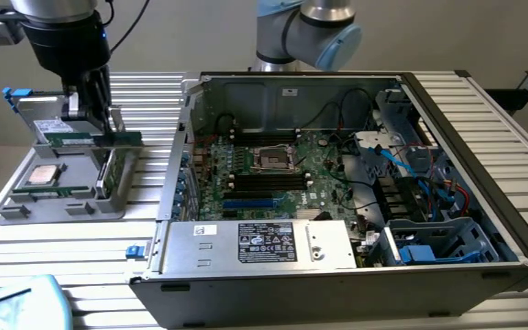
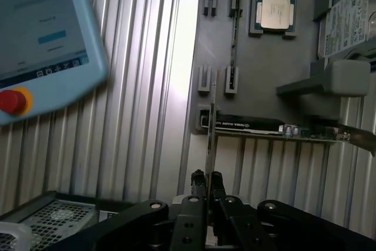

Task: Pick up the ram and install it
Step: 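Pick up the ram and move it above insertion slot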

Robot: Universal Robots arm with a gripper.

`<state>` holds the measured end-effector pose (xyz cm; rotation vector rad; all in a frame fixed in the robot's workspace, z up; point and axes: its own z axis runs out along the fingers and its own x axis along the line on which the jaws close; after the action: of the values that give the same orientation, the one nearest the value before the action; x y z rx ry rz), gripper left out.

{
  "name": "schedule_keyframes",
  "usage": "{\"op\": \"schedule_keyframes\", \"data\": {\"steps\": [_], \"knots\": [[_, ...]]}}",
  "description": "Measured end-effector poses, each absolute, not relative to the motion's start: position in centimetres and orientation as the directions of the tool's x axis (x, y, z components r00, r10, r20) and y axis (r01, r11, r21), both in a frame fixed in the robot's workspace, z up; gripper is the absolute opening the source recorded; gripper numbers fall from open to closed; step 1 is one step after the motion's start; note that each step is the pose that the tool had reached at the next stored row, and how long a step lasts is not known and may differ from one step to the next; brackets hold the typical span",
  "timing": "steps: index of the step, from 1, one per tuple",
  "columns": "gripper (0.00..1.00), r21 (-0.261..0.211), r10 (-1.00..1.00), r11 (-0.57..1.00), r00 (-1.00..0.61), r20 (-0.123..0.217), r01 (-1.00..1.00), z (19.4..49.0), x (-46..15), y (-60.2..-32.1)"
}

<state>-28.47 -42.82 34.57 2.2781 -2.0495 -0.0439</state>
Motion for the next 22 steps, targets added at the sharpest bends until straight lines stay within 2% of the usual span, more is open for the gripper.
{"op": "schedule_keyframes", "data": {"steps": [22], "knots": [[0.14, 0.067, -0.994, -0.107, 0.108, 0.012, -0.992, 36.9, -22.5, -42.8]]}}
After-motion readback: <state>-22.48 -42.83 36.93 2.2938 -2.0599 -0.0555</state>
